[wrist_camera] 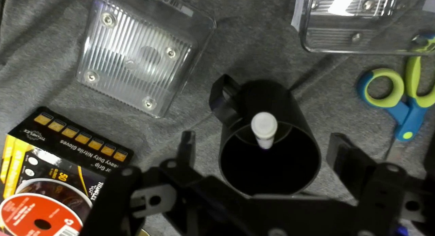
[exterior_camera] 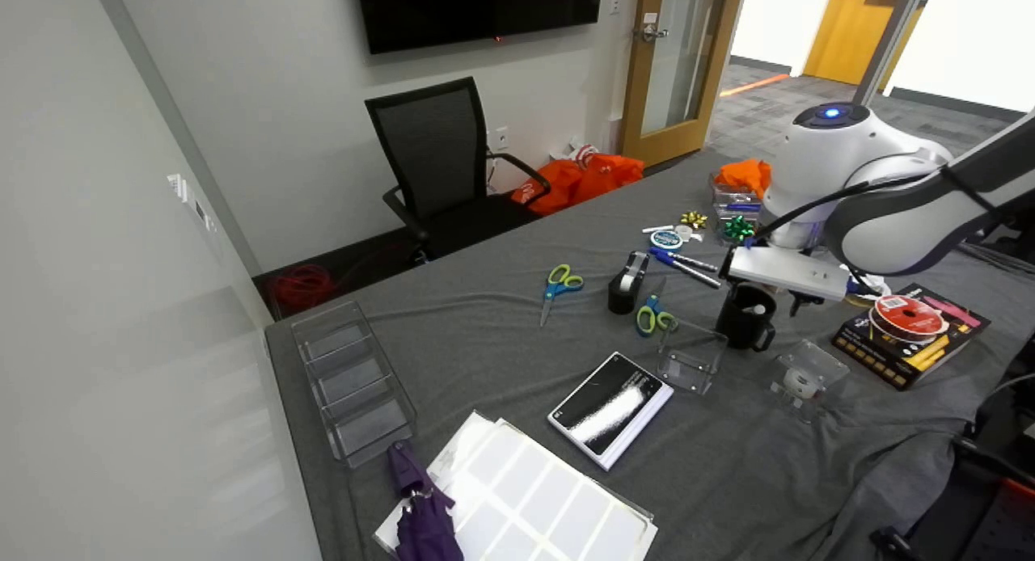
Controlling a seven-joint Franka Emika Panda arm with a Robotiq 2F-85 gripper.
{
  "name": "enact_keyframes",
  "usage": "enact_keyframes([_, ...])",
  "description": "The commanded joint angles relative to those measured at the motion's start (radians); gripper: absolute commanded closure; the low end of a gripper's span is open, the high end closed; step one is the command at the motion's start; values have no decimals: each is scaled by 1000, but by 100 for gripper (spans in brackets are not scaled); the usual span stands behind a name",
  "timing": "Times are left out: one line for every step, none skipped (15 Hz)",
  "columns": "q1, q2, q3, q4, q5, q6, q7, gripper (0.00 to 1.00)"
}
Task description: Remove the marker from the black cup
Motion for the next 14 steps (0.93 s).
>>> enact_keyframes([35, 45, -47, 30, 23, 19, -12, 0])
enact_keyframes([39, 49, -56, 30, 23, 20, -16, 0])
enact_keyframes([43, 54, -65, 30, 18, 22, -13, 0])
enact_keyframes([48, 59, -74, 28, 9, 26, -11, 25])
enact_keyframes([53, 62, -80, 28, 6, 30, -9, 26])
enact_keyframes([57, 65, -86, 27, 4, 33, -8, 34])
enact_keyframes([61, 67, -91, 27, 3, 35, -8, 40])
enact_keyframes([64, 70, -95, 27, 2, 36, -7, 49])
enact_keyframes([67, 72, -99, 27, 1, 39, -6, 55])
enact_keyframes([71, 75, -103, 27, 1, 42, -7, 63])
enact_keyframes([74, 78, -106, 26, 2, 45, -7, 69])
enact_keyframes([76, 80, -109, 25, 2, 50, -8, 77])
enact_keyframes([79, 81, -112, 24, 3, 52, -9, 83])
enact_keyframes([81, 81, -115, 24, 2, 52, -8, 91])
